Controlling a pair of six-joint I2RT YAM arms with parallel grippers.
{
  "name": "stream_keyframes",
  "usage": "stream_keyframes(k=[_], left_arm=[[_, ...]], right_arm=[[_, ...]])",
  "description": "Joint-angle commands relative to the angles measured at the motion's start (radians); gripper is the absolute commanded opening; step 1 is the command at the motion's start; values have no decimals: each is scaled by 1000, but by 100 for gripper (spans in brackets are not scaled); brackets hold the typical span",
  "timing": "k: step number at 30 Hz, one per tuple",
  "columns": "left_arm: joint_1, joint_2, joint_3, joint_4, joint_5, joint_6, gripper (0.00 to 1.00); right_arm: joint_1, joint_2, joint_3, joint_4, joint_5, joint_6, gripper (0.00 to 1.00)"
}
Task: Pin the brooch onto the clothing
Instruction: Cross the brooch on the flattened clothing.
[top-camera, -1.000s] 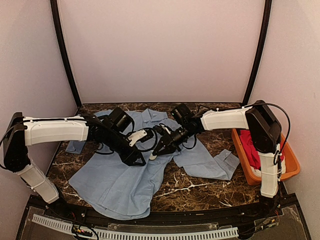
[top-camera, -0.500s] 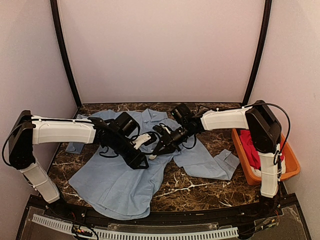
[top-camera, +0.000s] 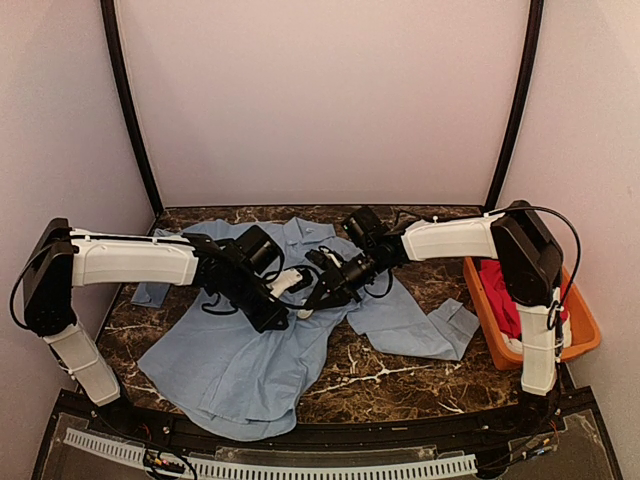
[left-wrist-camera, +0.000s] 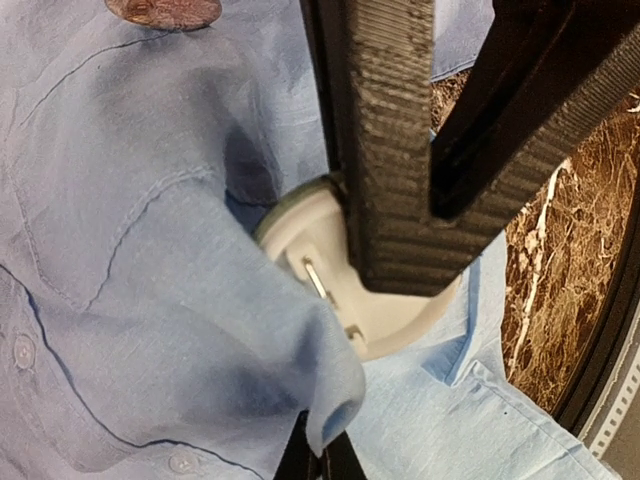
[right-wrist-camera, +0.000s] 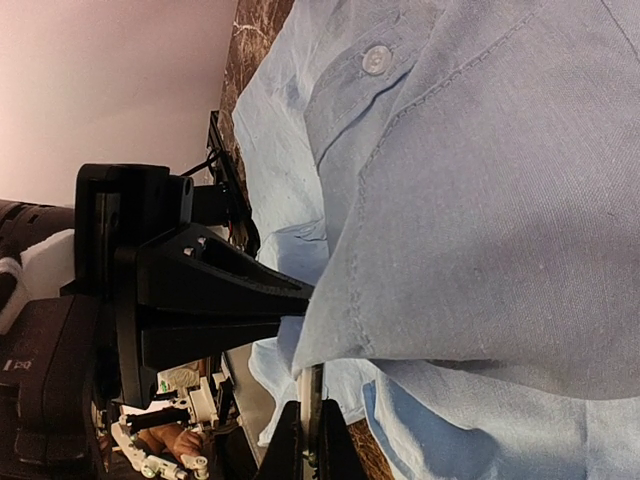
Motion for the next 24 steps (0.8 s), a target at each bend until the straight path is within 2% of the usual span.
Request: stream_keyframes(k=[1,10,24], left_arm=[[-3,-4,29,-34,-38,18,1],[-4,-25,36,-34,-119,19,1],[-3,-53,10,26,-64,10,1]], right_arm=[[-1,-52,-15,-13,-20,-27,0],[21,-50,-15,-72,-19,-90,0],[56,7,42,-106,-8,-116,0]])
